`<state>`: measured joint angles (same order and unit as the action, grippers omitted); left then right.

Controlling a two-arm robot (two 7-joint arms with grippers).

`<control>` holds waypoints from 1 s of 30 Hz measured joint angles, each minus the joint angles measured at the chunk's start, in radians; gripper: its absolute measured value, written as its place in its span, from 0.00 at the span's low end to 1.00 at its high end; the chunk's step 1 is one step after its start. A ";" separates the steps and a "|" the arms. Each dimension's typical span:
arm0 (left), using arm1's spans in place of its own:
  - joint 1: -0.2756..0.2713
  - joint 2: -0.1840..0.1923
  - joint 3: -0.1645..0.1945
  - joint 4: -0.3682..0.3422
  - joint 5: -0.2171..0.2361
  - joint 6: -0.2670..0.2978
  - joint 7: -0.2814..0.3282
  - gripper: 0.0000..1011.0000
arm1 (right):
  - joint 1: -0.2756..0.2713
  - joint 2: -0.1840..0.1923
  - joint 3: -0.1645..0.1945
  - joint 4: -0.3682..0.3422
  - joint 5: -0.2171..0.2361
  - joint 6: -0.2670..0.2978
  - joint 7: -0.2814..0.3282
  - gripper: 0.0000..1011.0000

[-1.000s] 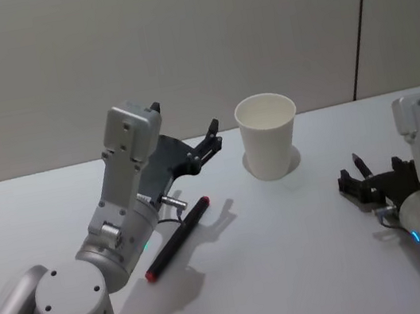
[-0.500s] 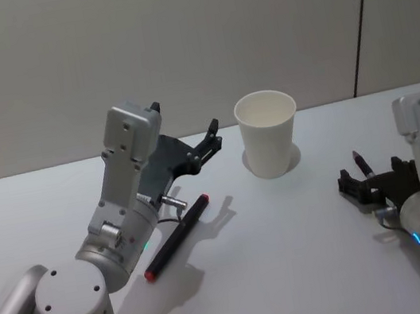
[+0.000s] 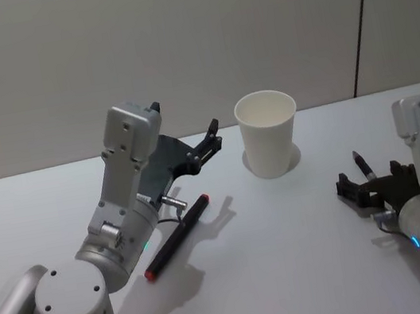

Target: Place the pen into the pen holder.

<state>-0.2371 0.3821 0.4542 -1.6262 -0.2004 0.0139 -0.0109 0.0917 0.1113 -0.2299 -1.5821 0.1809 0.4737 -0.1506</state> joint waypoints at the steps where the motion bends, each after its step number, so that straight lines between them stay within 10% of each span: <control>1: 0.000 0.000 0.000 0.000 0.000 0.000 0.000 0.99 | 0.000 0.000 0.000 -0.001 0.001 0.001 -0.001 0.99; 21: 0.000 0.000 0.000 0.000 0.000 0.000 0.000 0.99 | 0.002 -0.017 0.006 -0.005 0.008 0.018 -0.016 0.99; 30: 0.000 0.000 0.000 0.000 0.000 0.000 0.000 0.99 | 0.003 -0.020 0.008 -0.005 0.008 0.020 -0.019 0.82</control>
<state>-0.2371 0.3821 0.4542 -1.6262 -0.2004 0.0138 -0.0109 0.0944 0.0914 -0.2218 -1.5871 0.1887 0.4938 -0.1693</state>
